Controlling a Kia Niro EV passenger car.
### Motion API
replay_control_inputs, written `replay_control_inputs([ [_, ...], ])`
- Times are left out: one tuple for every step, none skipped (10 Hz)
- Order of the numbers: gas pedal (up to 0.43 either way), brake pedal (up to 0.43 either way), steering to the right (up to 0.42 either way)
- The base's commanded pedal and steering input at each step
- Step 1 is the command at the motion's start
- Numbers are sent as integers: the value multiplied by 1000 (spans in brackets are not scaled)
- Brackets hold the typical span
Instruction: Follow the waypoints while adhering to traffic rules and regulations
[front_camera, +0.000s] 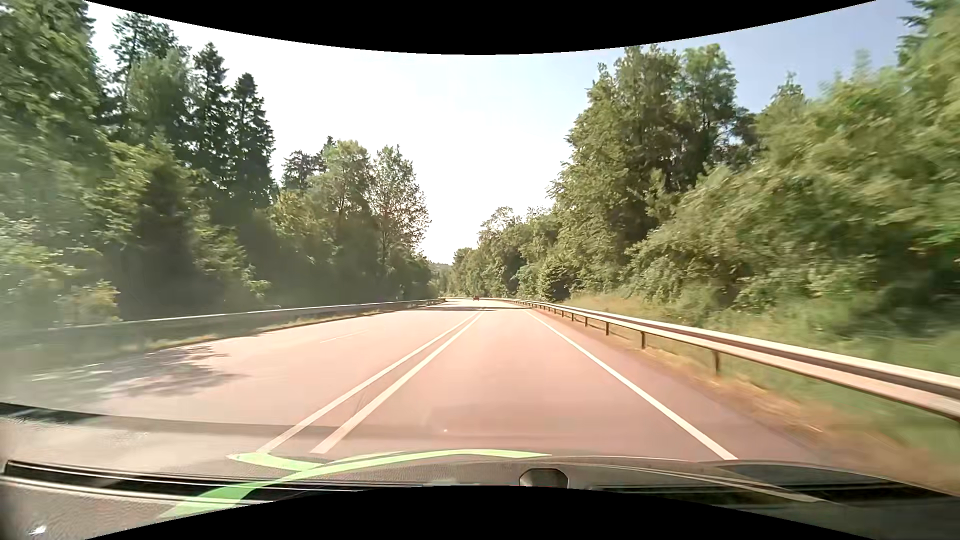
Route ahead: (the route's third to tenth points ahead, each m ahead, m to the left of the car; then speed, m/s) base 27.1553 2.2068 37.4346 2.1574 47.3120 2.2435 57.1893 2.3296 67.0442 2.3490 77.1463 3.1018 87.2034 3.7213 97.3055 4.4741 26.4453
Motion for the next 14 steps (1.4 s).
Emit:
replay_control_inputs([
  [118, 0, -9],
  [118, 0, -8],
  [118, 0, -6],
  [118, 0, -4],
  [110, 0, -2],
  [110, 0, -2],
  [110, 0, -2],
  [110, 0, -2],
  [110, 0, -2],
  [110, 0, -2],
  [110, 0, -2],
  [110, 0, -2],
  [110, 0, -2],
  [110, 0, -3],
])
